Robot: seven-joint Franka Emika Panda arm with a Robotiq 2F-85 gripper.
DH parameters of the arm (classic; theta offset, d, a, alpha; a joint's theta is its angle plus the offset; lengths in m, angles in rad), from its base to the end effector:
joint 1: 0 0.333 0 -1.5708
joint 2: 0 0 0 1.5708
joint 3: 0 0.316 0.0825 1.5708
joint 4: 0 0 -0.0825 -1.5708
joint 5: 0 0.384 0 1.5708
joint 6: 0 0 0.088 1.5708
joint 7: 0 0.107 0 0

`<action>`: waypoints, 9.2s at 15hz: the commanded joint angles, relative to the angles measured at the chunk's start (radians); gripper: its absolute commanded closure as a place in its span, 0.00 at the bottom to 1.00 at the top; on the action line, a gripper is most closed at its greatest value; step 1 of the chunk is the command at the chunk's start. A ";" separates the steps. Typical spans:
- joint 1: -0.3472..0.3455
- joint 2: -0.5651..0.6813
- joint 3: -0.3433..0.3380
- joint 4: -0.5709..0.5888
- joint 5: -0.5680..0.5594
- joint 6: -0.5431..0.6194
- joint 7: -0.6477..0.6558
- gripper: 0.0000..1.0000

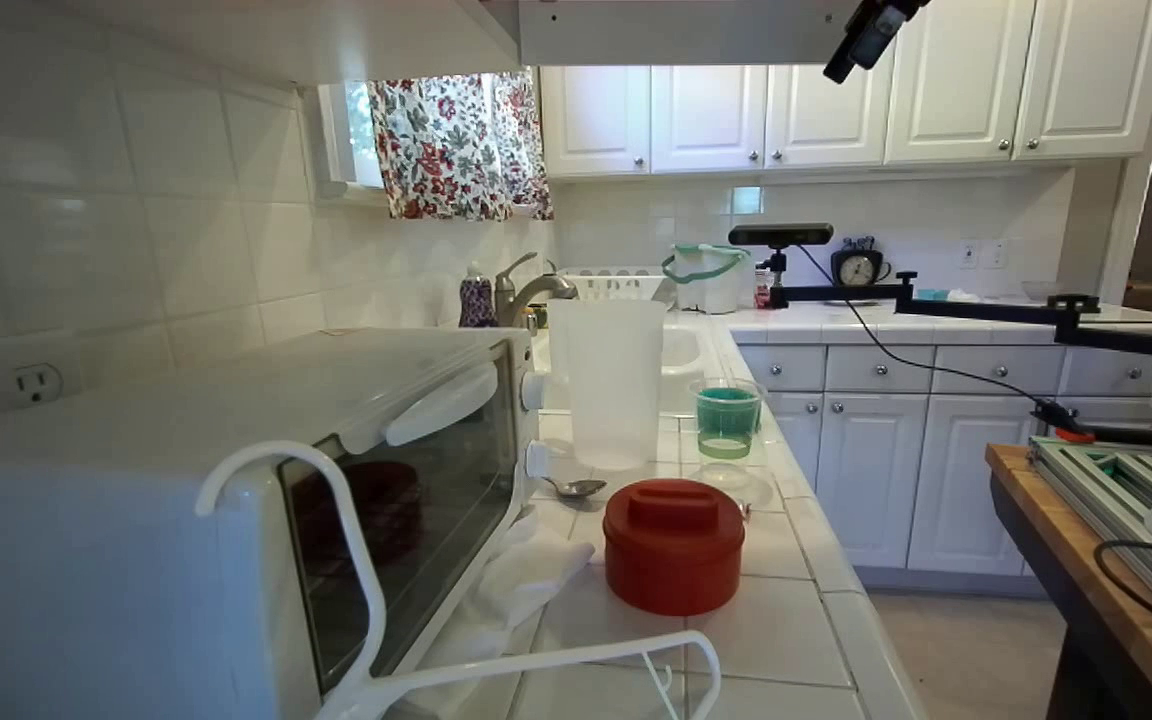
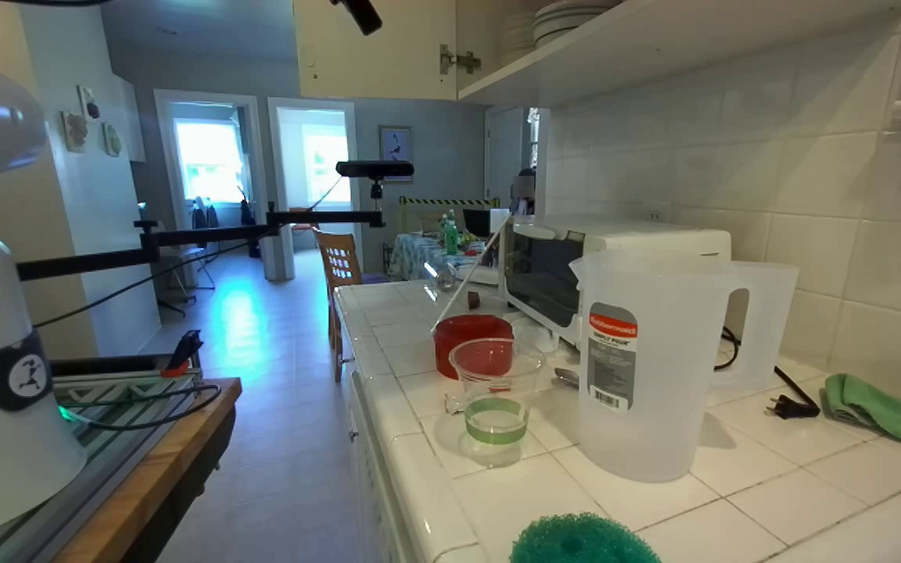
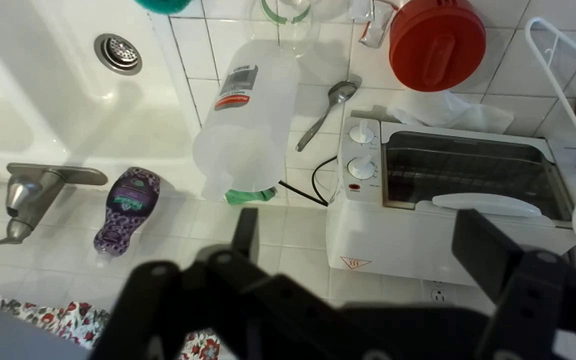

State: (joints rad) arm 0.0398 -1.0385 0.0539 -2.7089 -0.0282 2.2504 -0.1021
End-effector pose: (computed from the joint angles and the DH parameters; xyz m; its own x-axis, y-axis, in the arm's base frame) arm 0.2910 0.0297 0.5667 0.8206 0.2001 0.5354 0.1542 -0.9795 0.1297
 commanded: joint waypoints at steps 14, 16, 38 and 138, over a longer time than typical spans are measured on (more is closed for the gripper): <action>0.268 0.627 -0.123 0.125 0.192 0.395 -0.140 0.00; 0.255 0.674 -0.108 0.152 0.197 0.376 -0.149 0.00; -0.003 0.925 -0.020 0.288 -0.362 0.337 -0.118 0.00; 0.238 0.769 0.159 0.254 0.000 0.221 -0.014 0.00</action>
State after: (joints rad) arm 0.2669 -0.2551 0.2241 -2.4466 -0.0808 2.5175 -0.0958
